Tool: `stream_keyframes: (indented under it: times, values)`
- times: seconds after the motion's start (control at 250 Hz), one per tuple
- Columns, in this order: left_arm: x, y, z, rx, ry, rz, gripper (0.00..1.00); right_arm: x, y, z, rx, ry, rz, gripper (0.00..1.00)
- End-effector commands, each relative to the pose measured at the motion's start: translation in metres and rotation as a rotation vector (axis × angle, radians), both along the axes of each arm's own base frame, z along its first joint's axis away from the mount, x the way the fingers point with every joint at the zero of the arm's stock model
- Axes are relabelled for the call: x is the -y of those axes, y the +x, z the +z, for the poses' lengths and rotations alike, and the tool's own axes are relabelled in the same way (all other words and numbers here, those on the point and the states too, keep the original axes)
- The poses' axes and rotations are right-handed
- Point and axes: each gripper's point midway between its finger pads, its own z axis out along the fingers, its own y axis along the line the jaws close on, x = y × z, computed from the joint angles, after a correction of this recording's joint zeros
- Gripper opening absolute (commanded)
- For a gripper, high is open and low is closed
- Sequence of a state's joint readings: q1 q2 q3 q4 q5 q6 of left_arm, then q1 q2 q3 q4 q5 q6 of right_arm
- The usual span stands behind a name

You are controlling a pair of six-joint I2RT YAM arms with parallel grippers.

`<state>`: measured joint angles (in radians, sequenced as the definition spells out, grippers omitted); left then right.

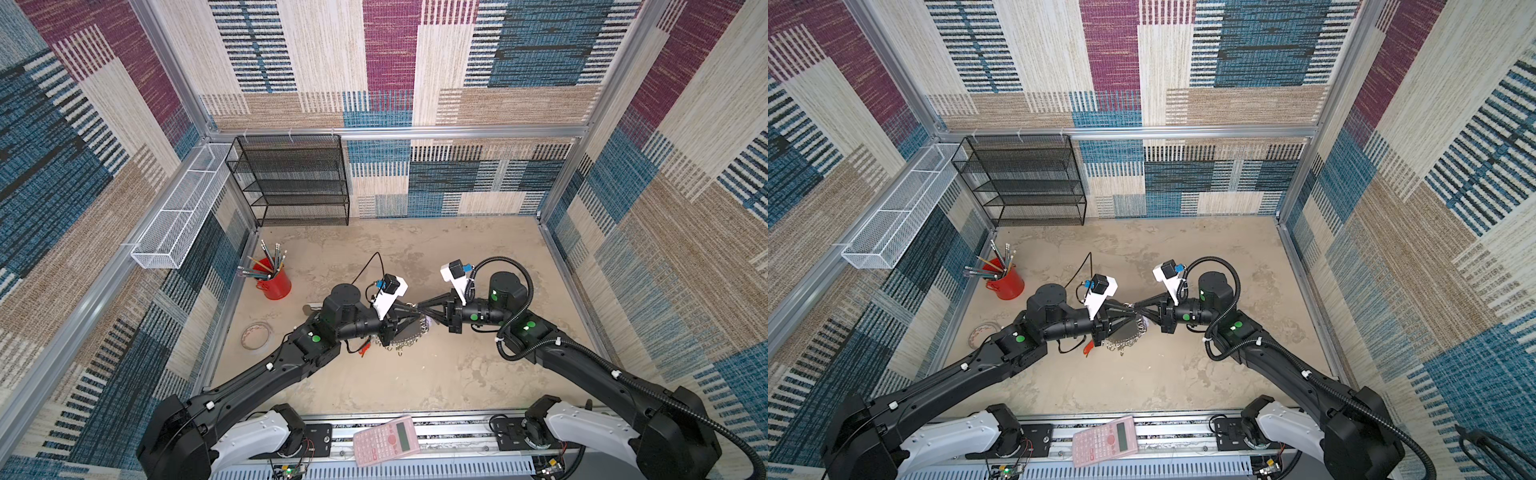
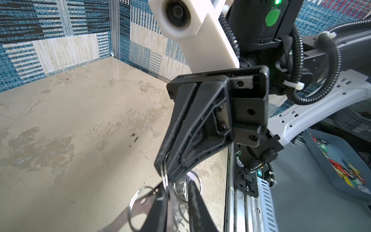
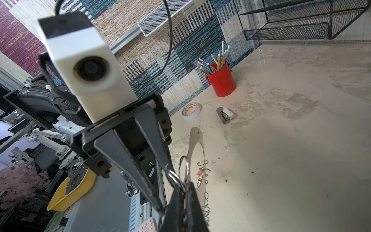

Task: Attach keys to a key ring
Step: Insert the key into the keyring.

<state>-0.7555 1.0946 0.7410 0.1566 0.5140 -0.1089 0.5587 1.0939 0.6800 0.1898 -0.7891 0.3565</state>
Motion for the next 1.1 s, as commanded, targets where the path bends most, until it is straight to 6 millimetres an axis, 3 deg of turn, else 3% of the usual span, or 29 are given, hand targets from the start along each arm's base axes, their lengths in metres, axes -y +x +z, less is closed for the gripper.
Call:
stream_keyframes:
  times: [0.0, 0.436, 0.536, 0.76, 1.004, 1.096]
  values:
    - [0.004, -0.017, 0.002, -0.005, 0.015, -0.103, 0.24, 0.001, 0.009, 0.006, 0.037, 0.005, -0.043, 0.0]
    - [-0.021, -0.002, 0.009, -0.061, 0.196, -0.043, 0.33, 0.006, 0.014, 0.0, 0.049, -0.03, -0.086, 0.0]
    - [-0.02, -0.011, 0.012, -0.087, 0.237, -0.115, 0.37, 0.007, 0.015, -0.001, 0.054, -0.041, -0.096, 0.0]
    - [-0.02, 0.002, 0.011, -0.106, 0.334, -0.124, 0.37, 0.006, 0.013, 0.0, 0.063, -0.04, -0.085, 0.0]
    - [-0.026, 0.025, 0.017, -0.002, 0.377, -0.125, 0.38, 0.004, 0.009, -0.003, 0.058, -0.031, -0.057, 0.0]
    - [-0.021, 0.02, 0.019, 0.019, 0.376, -0.201, 0.38, 0.004, 0.006, -0.003, 0.056, -0.027, -0.043, 0.0]
